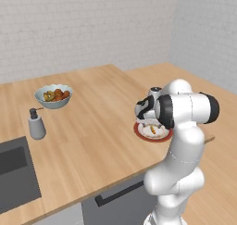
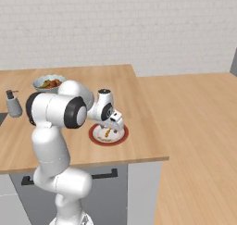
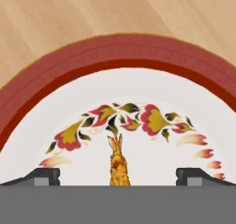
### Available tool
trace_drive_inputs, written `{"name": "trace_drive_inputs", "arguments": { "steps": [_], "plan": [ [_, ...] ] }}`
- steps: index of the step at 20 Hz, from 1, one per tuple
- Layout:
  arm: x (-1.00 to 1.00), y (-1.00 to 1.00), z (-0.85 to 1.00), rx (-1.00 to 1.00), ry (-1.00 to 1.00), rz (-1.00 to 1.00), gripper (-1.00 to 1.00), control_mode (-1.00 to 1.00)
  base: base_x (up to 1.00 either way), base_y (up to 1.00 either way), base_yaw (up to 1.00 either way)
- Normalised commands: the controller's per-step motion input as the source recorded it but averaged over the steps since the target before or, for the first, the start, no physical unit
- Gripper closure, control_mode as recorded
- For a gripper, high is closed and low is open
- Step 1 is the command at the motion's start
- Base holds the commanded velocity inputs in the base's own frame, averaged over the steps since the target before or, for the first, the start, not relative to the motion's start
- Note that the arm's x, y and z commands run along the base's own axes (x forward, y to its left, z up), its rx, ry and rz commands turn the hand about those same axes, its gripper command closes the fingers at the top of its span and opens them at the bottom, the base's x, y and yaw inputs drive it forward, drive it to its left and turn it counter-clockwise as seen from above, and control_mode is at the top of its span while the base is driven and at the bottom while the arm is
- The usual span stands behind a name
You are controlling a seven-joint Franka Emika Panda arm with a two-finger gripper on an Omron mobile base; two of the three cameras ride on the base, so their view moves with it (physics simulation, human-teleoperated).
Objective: Pick up the knife from the drawer and place it on the cutting board. Then place the meat from the plate to the cutting board.
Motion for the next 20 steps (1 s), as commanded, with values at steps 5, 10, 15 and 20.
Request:
{"name": "trace_drive_inputs", "arguments": {
  "steps": [5, 10, 15, 20],
  "plan": [
    [-0.17, 0.00, -0.25, -0.04, 0.05, 0.16, -1.00, -1.00, 0.00, 0.00, 0.00],
    [0.00, 0.00, -0.12, 0.00, 0.08, 0.16, -1.00, -1.00, 0.00, 0.00, 0.00],
    [-0.02, 0.00, 0.00, 0.00, 0.06, 0.16, -1.00, -1.00, 0.00, 0.00, 0.00],
    [-0.06, 0.00, 0.00, 0.00, 0.01, 0.14, -1.00, -1.00, 0.00, 0.00, 0.00]
  ]
}}
